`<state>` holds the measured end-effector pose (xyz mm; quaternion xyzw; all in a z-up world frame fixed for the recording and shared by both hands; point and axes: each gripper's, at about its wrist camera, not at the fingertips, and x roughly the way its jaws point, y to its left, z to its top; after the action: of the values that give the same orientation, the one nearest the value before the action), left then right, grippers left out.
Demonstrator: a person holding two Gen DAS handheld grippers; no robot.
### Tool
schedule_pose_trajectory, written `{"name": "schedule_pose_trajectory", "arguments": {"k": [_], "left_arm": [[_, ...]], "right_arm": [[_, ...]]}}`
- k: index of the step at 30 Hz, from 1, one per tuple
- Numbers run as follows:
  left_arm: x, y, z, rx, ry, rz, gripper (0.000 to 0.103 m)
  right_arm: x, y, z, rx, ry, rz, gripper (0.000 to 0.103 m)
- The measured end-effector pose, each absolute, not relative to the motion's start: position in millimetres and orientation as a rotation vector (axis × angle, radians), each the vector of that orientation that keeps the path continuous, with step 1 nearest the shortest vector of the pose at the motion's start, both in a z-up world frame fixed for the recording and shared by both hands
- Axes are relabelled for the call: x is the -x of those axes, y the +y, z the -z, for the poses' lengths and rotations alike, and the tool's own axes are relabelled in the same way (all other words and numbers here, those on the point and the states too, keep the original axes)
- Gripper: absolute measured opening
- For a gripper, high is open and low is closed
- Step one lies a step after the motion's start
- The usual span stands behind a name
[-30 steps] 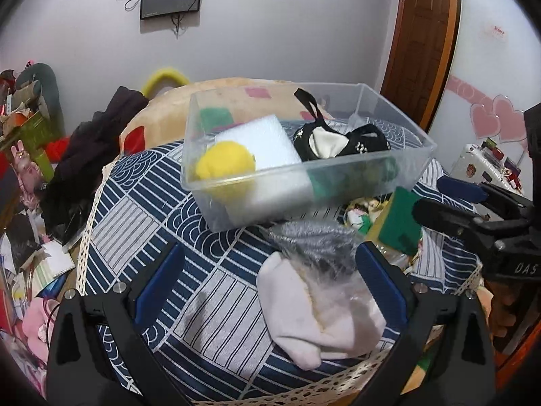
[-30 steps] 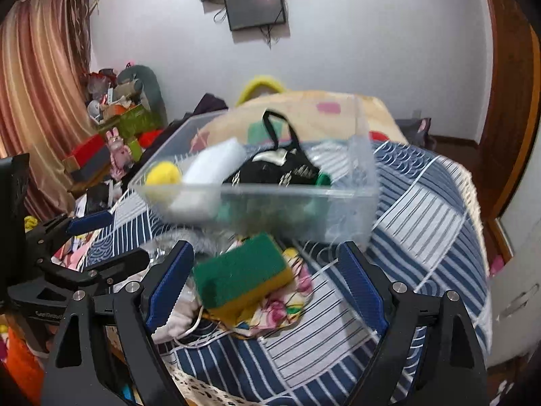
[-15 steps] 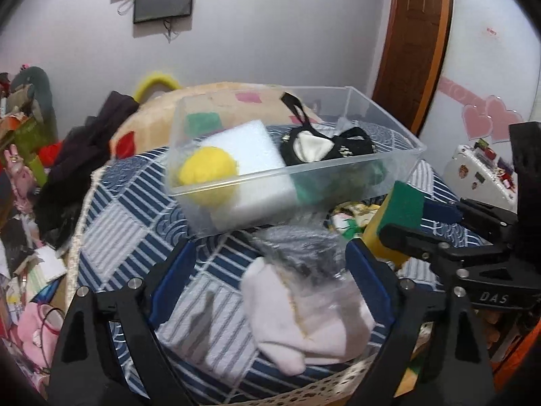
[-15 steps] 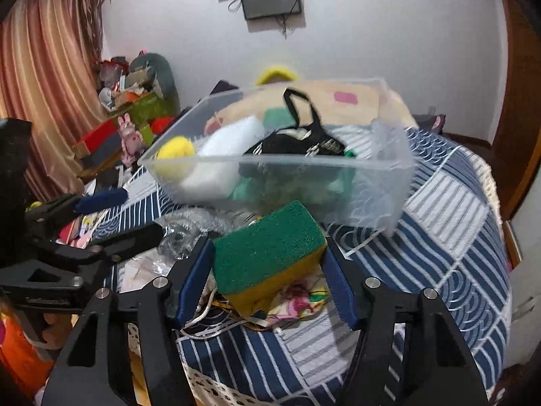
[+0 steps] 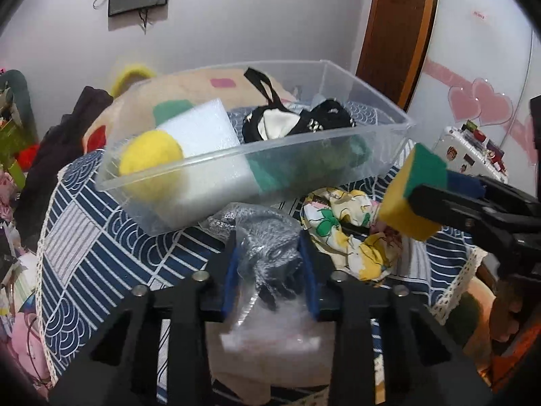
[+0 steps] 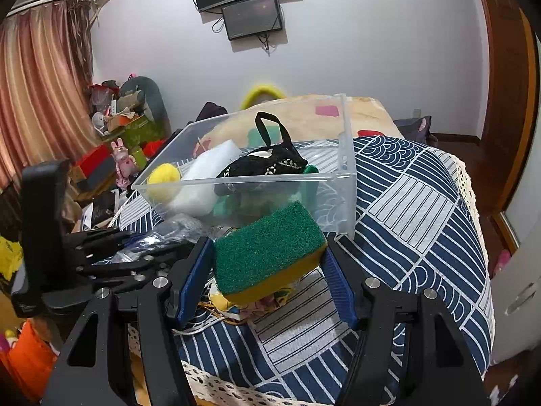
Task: Organize soft objects
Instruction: 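Grasp the green-and-yellow sponge with the right tool while the left tool grasps the clear plastic bag, then lower the sponge and plastic bag into the box and open both tools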
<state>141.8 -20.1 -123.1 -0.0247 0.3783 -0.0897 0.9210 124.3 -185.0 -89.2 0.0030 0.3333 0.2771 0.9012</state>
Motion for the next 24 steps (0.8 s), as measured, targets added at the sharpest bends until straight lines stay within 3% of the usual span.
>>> {"name": "schedule_pose_trajectory", "arguments": {"k": [13, 24], "left_arm": [[-104.9, -1.9, 68.9, 0.104, 0.622, 0.192, 0.027], [-128.9, 11.4, 27.5, 0.096, 0.503, 0.138, 0.028]], "right_arm": [[-120.8, -182.9, 61.3, 0.022, 0.615, -0.54, 0.061], [-143.0, -173.5, 26.1, 0.049, 0.501, -0.484, 0.061]]}}
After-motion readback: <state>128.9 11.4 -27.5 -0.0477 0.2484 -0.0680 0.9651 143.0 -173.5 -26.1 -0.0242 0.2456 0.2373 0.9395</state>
